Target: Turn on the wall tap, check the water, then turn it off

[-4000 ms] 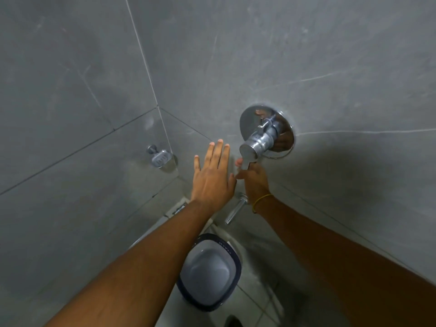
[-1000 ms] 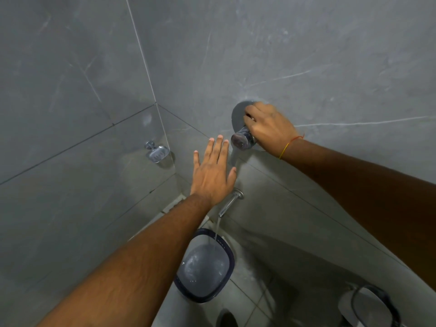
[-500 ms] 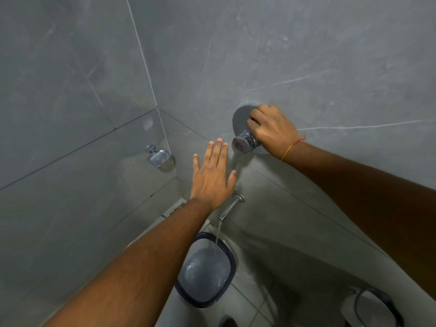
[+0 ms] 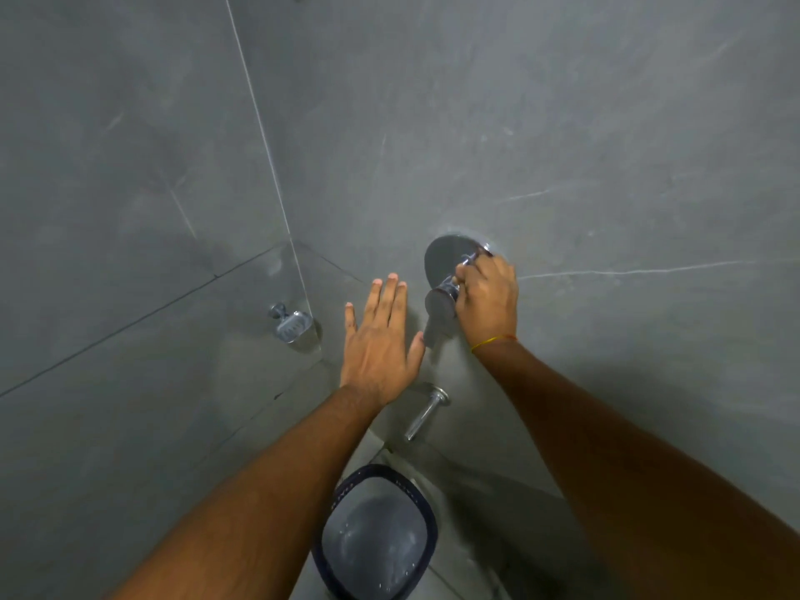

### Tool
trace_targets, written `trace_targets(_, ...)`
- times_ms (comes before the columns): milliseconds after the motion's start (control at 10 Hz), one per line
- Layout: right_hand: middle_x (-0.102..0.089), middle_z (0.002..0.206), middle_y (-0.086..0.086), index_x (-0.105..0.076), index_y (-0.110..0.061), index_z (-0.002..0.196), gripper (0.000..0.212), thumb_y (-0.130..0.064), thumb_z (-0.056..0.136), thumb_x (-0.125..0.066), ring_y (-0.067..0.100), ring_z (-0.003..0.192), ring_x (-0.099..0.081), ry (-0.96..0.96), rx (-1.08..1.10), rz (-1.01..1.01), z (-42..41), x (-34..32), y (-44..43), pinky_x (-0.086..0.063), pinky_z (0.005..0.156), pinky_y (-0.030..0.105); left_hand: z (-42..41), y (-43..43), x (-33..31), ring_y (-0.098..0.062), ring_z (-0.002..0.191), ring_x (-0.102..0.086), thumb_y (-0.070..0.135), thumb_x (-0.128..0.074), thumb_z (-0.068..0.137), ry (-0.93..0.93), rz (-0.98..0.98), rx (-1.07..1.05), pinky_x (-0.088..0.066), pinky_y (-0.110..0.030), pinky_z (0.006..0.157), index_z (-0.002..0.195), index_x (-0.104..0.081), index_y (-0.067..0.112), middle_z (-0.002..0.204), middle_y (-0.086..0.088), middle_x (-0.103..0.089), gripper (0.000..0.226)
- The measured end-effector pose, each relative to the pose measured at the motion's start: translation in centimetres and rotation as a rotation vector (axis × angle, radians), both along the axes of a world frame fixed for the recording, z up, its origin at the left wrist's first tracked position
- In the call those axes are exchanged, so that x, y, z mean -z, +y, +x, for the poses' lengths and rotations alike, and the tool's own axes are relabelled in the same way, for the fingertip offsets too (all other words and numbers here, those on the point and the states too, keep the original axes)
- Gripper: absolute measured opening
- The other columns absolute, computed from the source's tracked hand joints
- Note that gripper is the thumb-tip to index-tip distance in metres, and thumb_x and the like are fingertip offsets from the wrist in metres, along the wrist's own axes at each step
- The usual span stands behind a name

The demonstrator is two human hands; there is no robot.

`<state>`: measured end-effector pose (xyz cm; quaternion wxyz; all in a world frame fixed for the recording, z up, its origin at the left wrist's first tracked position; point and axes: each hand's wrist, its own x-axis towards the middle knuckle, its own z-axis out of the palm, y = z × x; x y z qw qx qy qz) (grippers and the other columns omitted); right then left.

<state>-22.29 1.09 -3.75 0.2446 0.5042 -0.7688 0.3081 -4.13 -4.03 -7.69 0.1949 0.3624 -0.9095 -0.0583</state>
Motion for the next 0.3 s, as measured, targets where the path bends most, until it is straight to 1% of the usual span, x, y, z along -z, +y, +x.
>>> trace_targets(100, -0.073, 0.101, 0.019, -0.073, -0.006, 0.087, 0.006, -0.005, 0.081, -0.072, 0.041, 0.092, -0.066, -0.073, -0.002, 0.083, 0.8, -0.6, 1.2, -0.056, 0.083, 0.042, 0.1, 0.1, -2.5, -0.021, 0.162, 0.004, 0.049, -0.035, 0.101, 0.055, -0.036, -0.004, -0.011, -0.065, 0.128, 0.166, -0.009, 0.013, 0.177, -0.005, -0.003, 0.078)
trace_targets(200, -0.069, 0.113, 0.020, -0.069, -0.002, 0.110, 0.026, -0.005, 0.084, -0.071, 0.043, 0.109, -0.063, -0.083, -0.053, 0.257, 1.7, -1.5, 3.0, -0.054, 0.096, 0.045, 0.9, 0.3, -5.8, -0.022, 0.163, 0.001, 0.050, -0.035, 0.100, 0.099, -0.058, -0.007, -0.013, -0.065, 0.127, 0.166, -0.013, 0.013, 0.177, -0.006, -0.006, 0.079)
trace_targets(300, -0.063, 0.134, 0.021, -0.060, -0.002, 0.131, 0.042, -0.010, 0.091, -0.063, 0.042, 0.128, -0.055, -0.094, -0.084, 0.299, 2.6, -5.0, 4.2, -0.045, 0.111, 0.045, 2.9, 1.0, -8.4, -0.023, 0.163, 0.000, 0.050, -0.037, 0.101, 0.134, -0.161, 0.027, -0.017, -0.066, 0.126, 0.166, -0.013, 0.014, 0.177, -0.005, -0.007, 0.078)
